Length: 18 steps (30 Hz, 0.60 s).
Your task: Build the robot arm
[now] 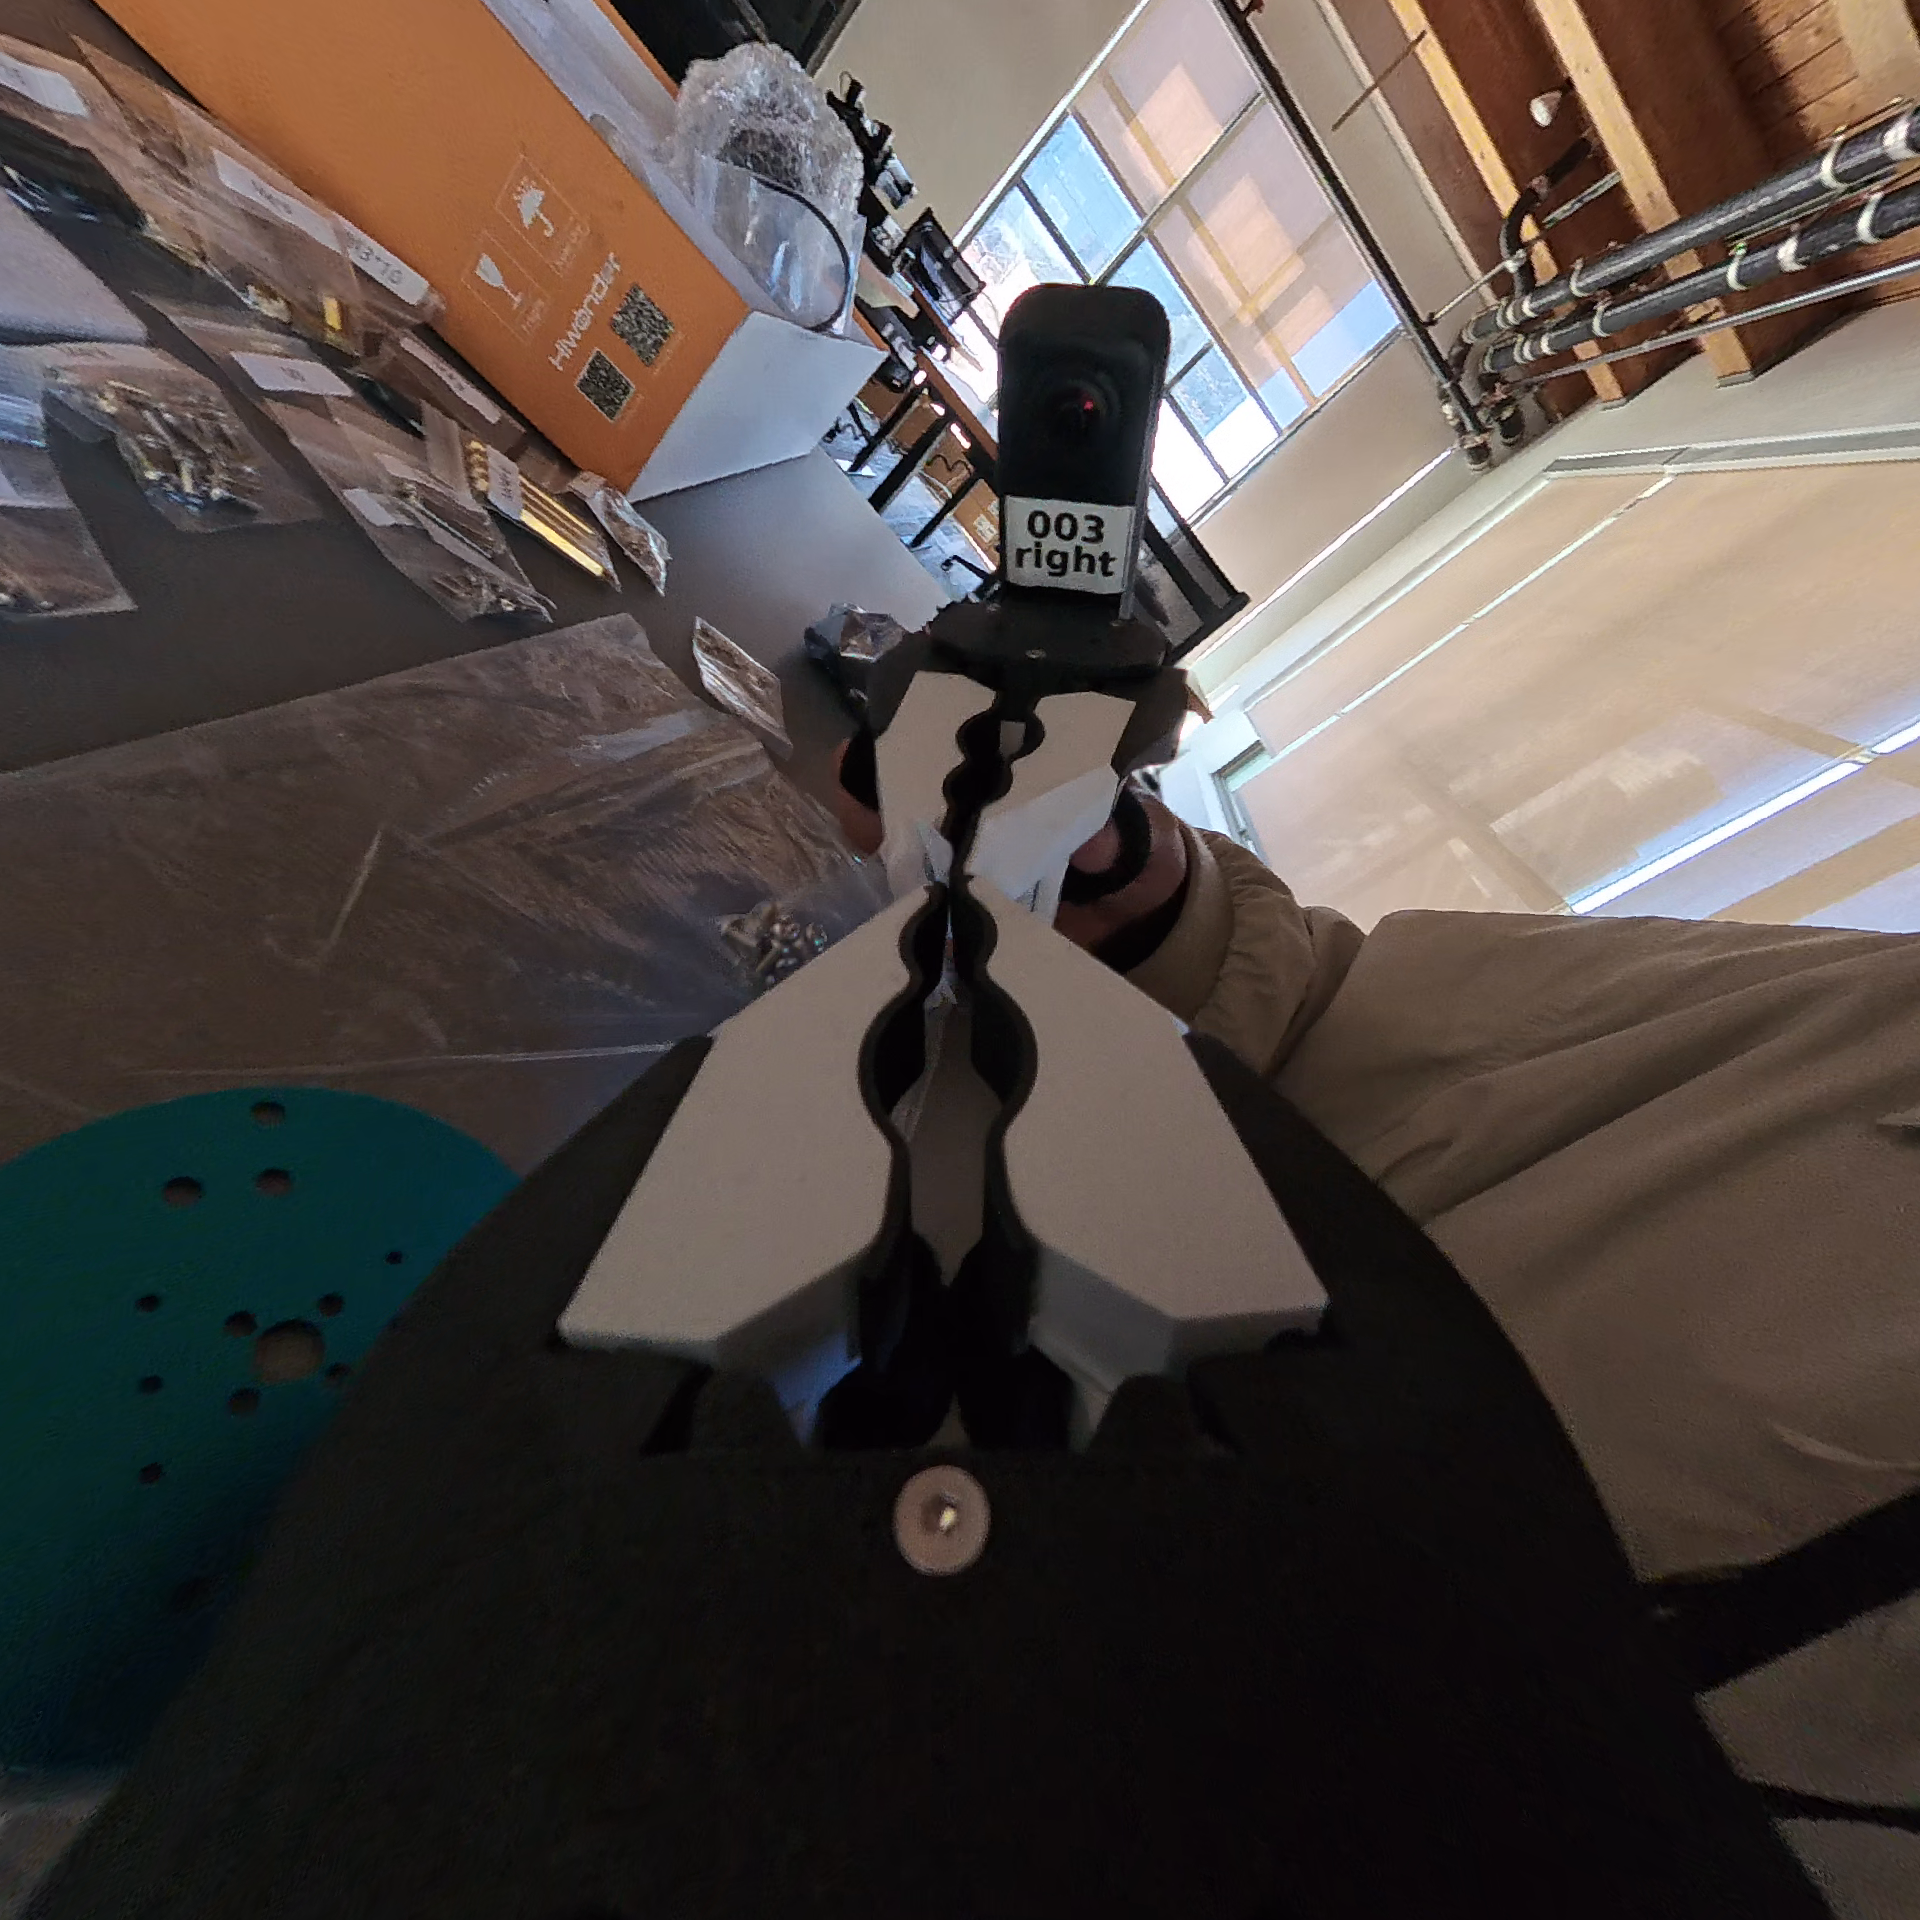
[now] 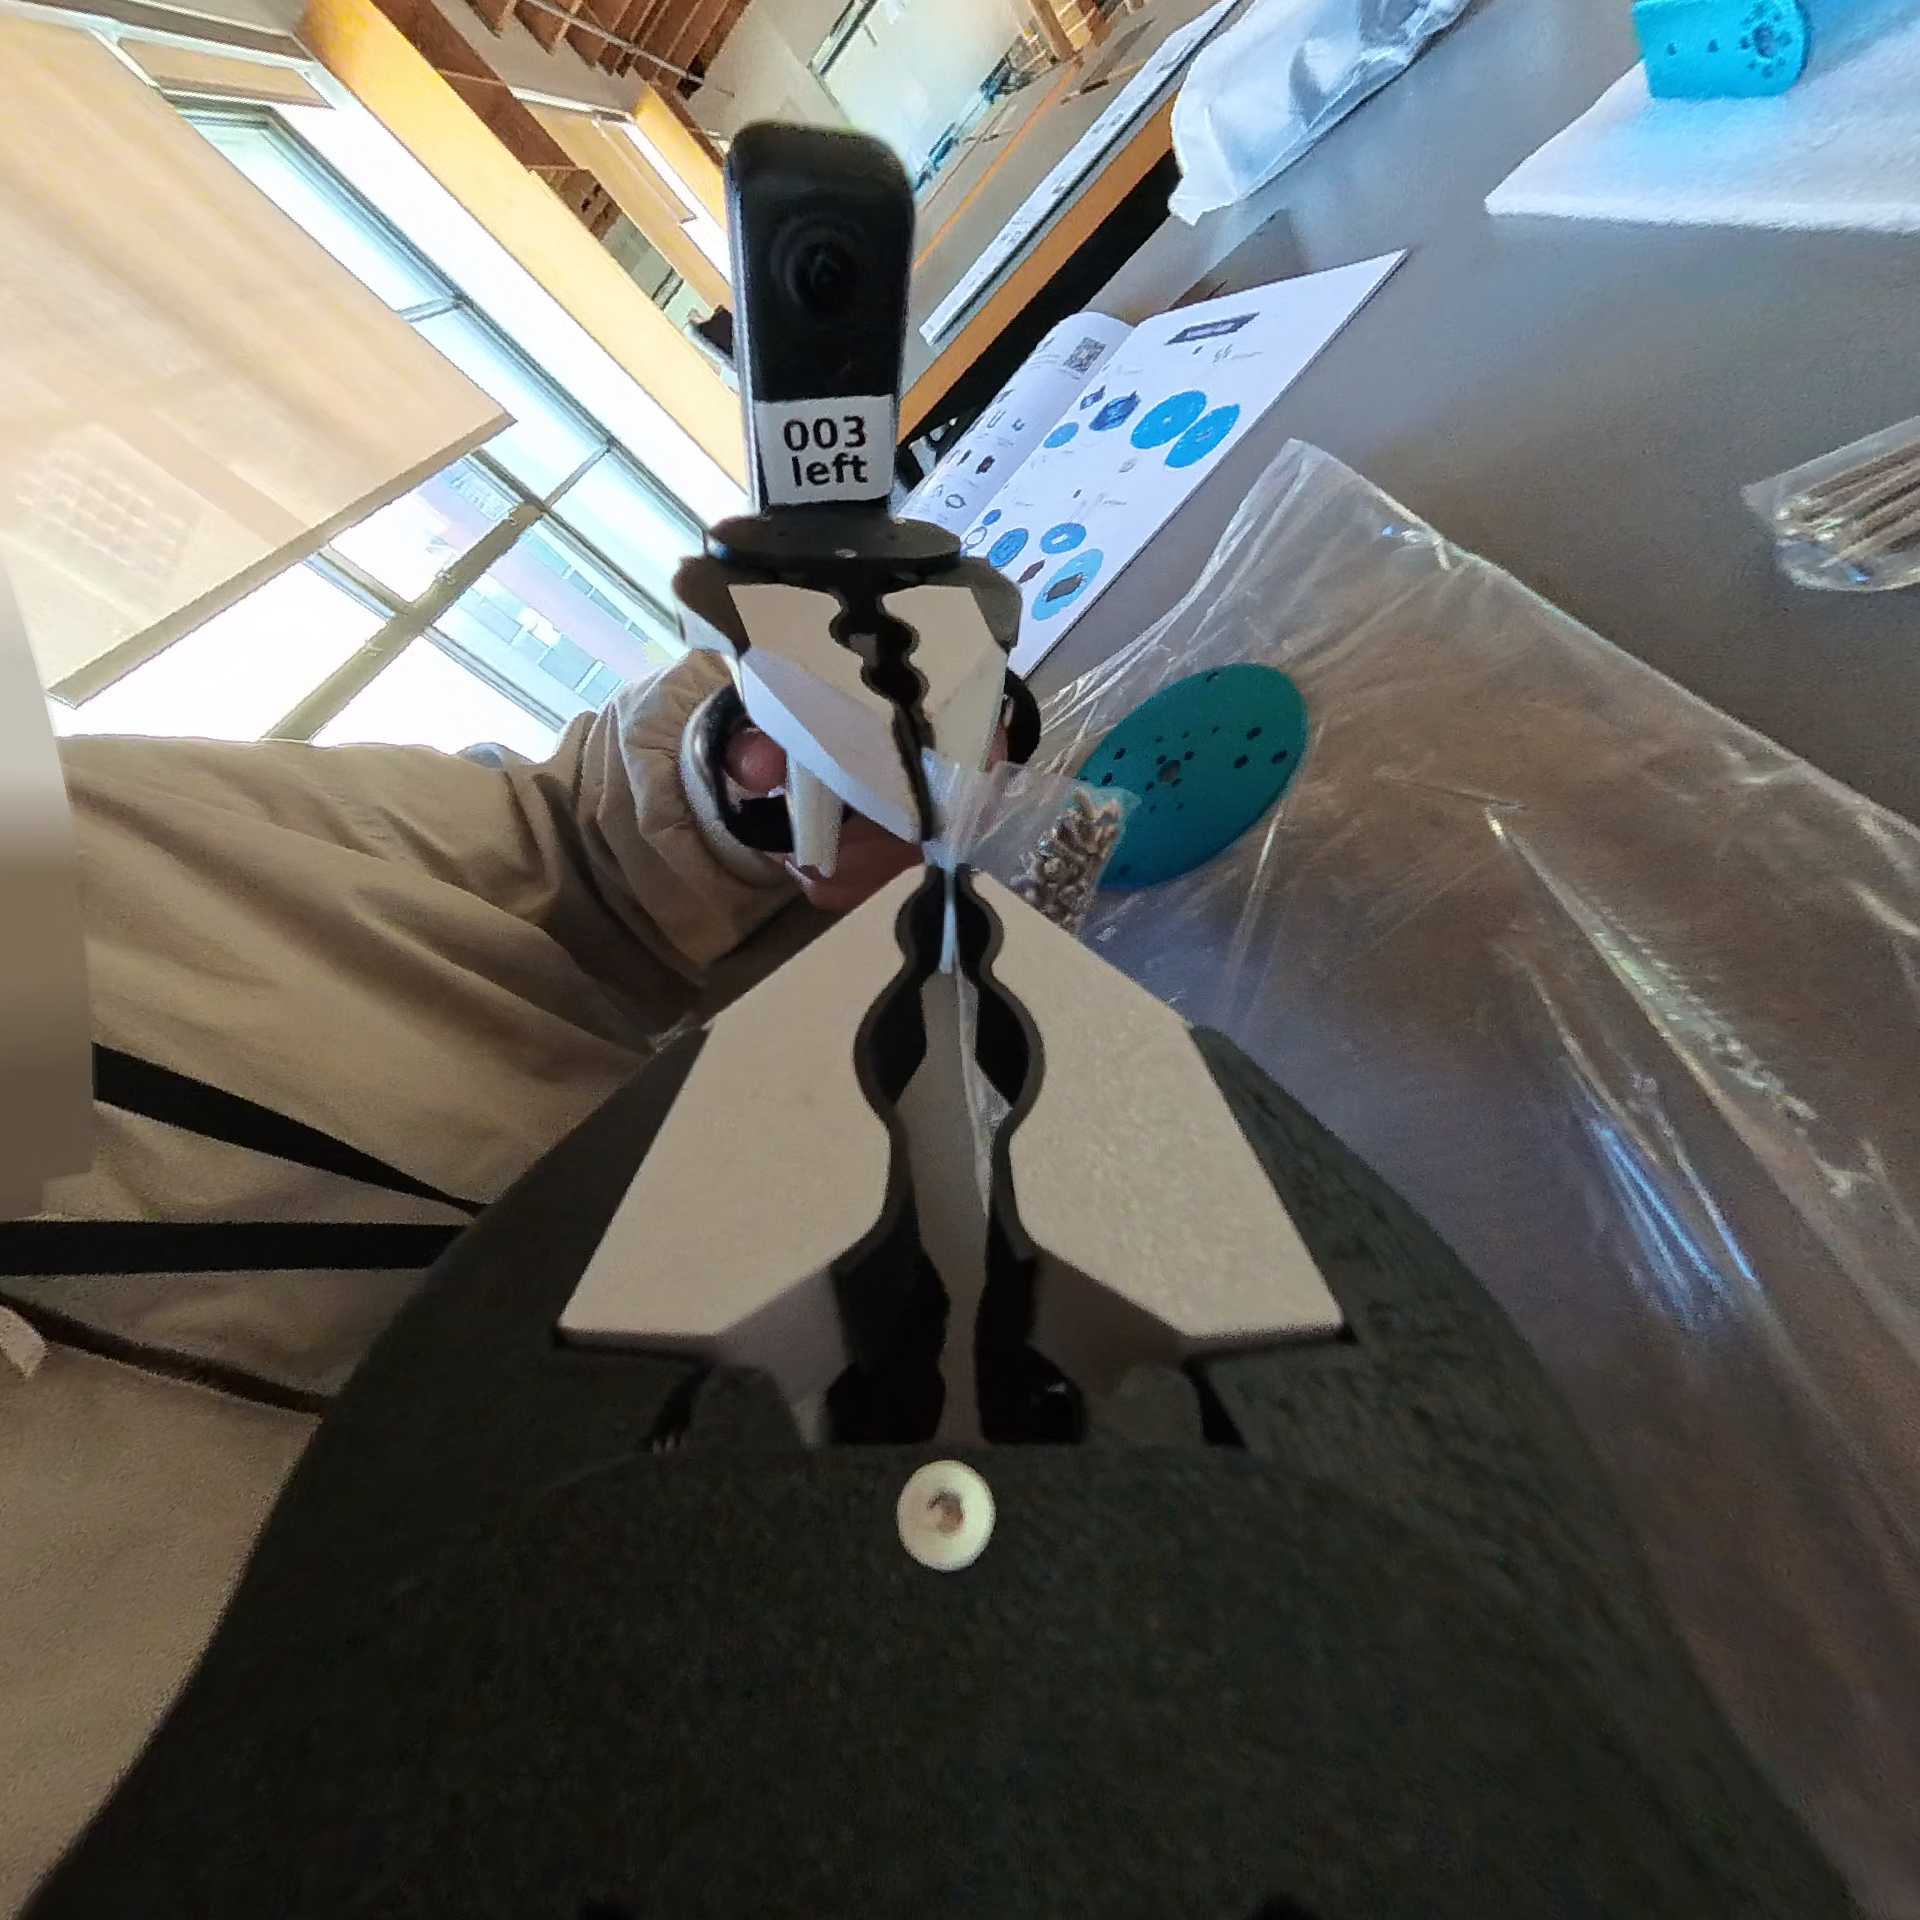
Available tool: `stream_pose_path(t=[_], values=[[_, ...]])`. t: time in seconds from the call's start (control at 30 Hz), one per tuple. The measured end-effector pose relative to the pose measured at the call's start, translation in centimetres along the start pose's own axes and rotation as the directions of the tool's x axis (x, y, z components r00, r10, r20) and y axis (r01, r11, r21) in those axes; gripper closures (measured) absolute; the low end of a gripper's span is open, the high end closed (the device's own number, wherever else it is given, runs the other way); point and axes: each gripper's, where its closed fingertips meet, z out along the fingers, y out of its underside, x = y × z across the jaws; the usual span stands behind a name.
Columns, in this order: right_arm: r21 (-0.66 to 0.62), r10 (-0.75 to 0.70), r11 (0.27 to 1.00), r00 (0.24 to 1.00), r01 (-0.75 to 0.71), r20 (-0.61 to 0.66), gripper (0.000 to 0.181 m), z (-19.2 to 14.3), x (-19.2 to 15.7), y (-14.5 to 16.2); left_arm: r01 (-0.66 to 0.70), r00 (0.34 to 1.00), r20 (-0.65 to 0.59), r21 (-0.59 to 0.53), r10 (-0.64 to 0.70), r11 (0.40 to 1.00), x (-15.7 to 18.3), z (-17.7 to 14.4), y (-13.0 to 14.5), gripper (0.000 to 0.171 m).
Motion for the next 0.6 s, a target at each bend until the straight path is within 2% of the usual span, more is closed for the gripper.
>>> stream_pose_path(t=[0.2, 0.37, 0.6], values=[[0.045, 0.002, 0.999, 0.998, 0.002, -0.069, 0.181, -0.4, 0.9, -0.7, -0.03, 0.998, 0.047, -0.001, 0.03, 1.0, -0.5, 0.2, 0.0, 0.167], [0.033, -0.052, 0.998, 0.991, 0.057, -0.12, 0.181, -0.4, 0.9, -0.8, -0.059, 0.993, 0.098, -0.012, 0.06, 0.998, -1.1, 0.3, 0.2, 0.171], [0.034, -0.055, 0.998, 0.987, 0.061, -0.153, 0.181, -0.5, 1.3, -0.8, -0.07, 0.99, 0.122, -0.023, 0.072, 0.997, -1.4, 0.3, 0.3, 0.171]])
